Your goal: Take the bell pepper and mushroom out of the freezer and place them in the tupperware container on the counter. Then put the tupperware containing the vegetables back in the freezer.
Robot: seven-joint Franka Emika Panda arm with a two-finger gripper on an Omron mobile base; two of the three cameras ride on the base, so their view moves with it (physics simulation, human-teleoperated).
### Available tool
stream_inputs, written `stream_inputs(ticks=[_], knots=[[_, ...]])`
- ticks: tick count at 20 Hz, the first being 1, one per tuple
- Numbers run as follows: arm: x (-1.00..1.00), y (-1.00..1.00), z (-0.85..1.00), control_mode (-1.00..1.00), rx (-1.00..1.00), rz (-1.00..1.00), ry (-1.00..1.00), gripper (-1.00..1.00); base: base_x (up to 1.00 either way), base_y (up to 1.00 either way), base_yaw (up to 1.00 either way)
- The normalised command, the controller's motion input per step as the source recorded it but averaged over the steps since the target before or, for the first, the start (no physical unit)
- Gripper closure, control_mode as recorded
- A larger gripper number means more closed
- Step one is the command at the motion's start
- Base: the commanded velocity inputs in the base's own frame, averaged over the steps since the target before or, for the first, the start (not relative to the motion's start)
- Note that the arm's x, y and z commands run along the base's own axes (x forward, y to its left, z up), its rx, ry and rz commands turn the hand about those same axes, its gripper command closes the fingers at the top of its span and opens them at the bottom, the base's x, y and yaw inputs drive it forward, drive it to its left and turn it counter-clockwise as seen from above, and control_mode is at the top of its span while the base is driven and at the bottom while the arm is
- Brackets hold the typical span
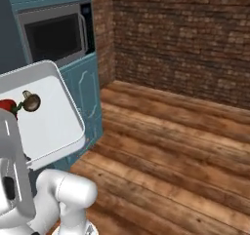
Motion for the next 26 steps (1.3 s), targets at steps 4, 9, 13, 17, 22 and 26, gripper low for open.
stream_inputs(ticks=[4,9,13,17,22,26], knots=[[0.0,0.0,0.0,1.0,0.0,0.0,0.0,1.0,0.79,-0.42,0.55],[0.0,0.0,0.0,1.0,0.0,0.0,0.0,1.0,0.46,-0.27,0.63],[0.0,0.0,0.0,1.0,0.0,0.0,0.0,1.0,0.32,-0.12,0.7],[0.0,0.0,0.0,1.0,0.0,0.0,0.0,1.0,0.49,-0.03,0.65],[0.0,0.0,0.0,1.0,0.0,0.0,0.0,1.0,0.78,-0.17,0.55],[0.0,0.0,0.0,1.0,0.0,0.0,0.0,1.0,0.58,-0.09,0.54]])
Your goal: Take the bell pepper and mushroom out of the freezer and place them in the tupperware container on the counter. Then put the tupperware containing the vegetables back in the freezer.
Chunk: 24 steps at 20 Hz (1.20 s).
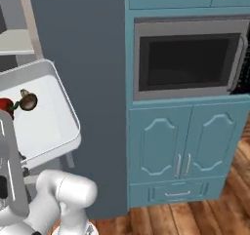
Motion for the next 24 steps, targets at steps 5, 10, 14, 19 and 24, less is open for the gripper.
stream_inputs(ticks=[5,10,14,19,24], knots=[[0.0,0.0,0.0,1.0,0.0,0.0,0.0,1.0,0.28,0.0,0.51],[0.0,0.0,0.0,1.0,0.0,0.0,0.0,1.0,0.55,0.01,0.19],[0.0,0.0,0.0,1.0,0.0,0.0,0.0,1.0,0.41,0.2,0.11],[0.0,0.0,0.0,1.0,0.0,0.0,0.0,1.0,0.38,0.28,0.08],[0.0,0.0,0.0,1.0,0.0,0.0,0.0,1.0,0.26,0.43,0.08]])
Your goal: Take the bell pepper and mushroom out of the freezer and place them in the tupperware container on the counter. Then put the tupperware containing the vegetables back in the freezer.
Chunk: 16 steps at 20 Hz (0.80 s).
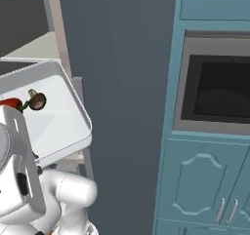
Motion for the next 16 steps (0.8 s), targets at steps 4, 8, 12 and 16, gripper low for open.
stream_inputs(ticks=[4,8,12,16], knots=[[0.0,0.0,0.0,1.0,0.0,0.0,0.0,1.0,0.18,0.57,0.13],[0.0,0.0,0.0,1.0,0.0,0.0,0.0,1.0,0.13,0.57,0.15],[0.0,0.0,0.0,1.0,0.0,0.0,0.0,1.0,0.33,0.42,0.14],[0.0,0.0,0.0,1.0,0.0,0.0,0.0,1.0,0.72,0.19,0.07]])
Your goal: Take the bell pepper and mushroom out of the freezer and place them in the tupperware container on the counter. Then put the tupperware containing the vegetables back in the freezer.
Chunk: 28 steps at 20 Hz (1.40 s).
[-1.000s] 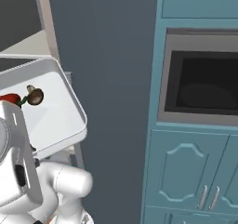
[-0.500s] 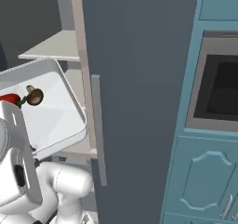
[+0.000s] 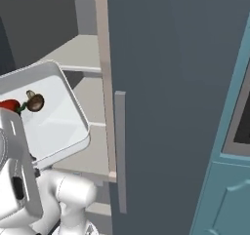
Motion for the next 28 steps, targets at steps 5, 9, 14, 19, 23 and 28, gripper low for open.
stream_inputs(ticks=[5,9,14,19,23,28], knots=[[0.0,0.0,0.0,1.0,0.0,0.0,0.0,1.0,0.79,0.03,0.03],[0.1,0.24,0.0,-1.0,0.0,0.01,0.04,1.0,0.1,0.05,0.01],[0.23,0.52,0.04,-1.0,0.0,-0.04,0.04,1.0,0.0,0.0,0.0],[0.7,0.28,0.22,-1.0,0.0,-0.05,0.08,1.0,0.0,0.0,0.0],[0.76,0.29,0.12,-1.0,0.0,-0.04,0.04,1.0,0.0,0.0,0.0],[0.64,0.23,0.0,-1.0,0.01,-0.06,0.0,1.0,0.0,0.0,0.0]])
